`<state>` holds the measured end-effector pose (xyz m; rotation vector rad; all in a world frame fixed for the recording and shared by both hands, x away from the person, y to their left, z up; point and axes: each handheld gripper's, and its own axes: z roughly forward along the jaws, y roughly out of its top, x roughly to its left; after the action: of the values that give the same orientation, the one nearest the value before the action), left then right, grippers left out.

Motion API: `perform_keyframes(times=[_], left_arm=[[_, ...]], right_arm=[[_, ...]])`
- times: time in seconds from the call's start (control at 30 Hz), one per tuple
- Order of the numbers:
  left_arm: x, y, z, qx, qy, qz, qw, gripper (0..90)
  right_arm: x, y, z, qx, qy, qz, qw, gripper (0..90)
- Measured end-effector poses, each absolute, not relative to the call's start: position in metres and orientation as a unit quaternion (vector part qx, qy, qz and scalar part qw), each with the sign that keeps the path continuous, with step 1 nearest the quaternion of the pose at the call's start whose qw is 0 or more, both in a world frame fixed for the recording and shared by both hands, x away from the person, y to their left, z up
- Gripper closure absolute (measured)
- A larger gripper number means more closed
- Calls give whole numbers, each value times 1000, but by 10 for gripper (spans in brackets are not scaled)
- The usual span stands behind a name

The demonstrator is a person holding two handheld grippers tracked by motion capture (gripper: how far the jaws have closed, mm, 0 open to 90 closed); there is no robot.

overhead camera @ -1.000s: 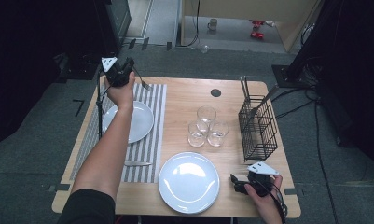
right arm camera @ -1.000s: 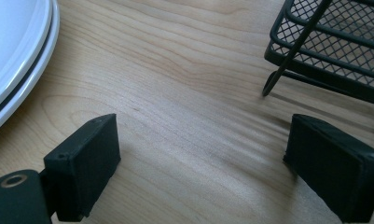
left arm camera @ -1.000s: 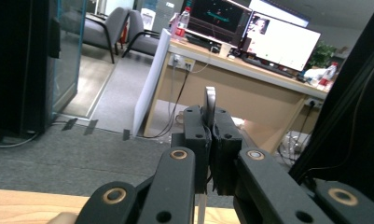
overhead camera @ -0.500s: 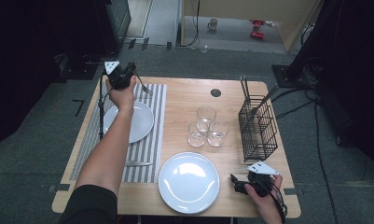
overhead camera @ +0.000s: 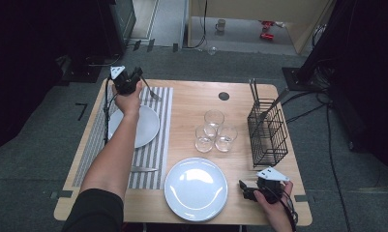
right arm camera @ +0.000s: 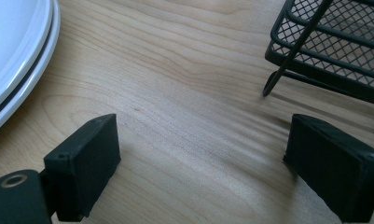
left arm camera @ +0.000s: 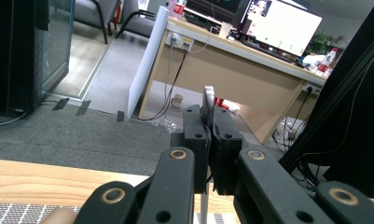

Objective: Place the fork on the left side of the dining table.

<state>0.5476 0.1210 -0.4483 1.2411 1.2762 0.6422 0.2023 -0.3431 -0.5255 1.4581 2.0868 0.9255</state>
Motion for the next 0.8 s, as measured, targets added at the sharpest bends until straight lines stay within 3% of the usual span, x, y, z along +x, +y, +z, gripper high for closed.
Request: perform_keyframes(times=[0.2, 0.8], left_arm=[[548, 132, -453, 556, 549, 302, 546, 836], [551, 163, -472, 575, 597, 274, 488, 730]], right_arm=[[202, -343, -526, 526, 752, 334, 215, 94], [202, -343, -526, 524, 754, 334, 215, 95]])
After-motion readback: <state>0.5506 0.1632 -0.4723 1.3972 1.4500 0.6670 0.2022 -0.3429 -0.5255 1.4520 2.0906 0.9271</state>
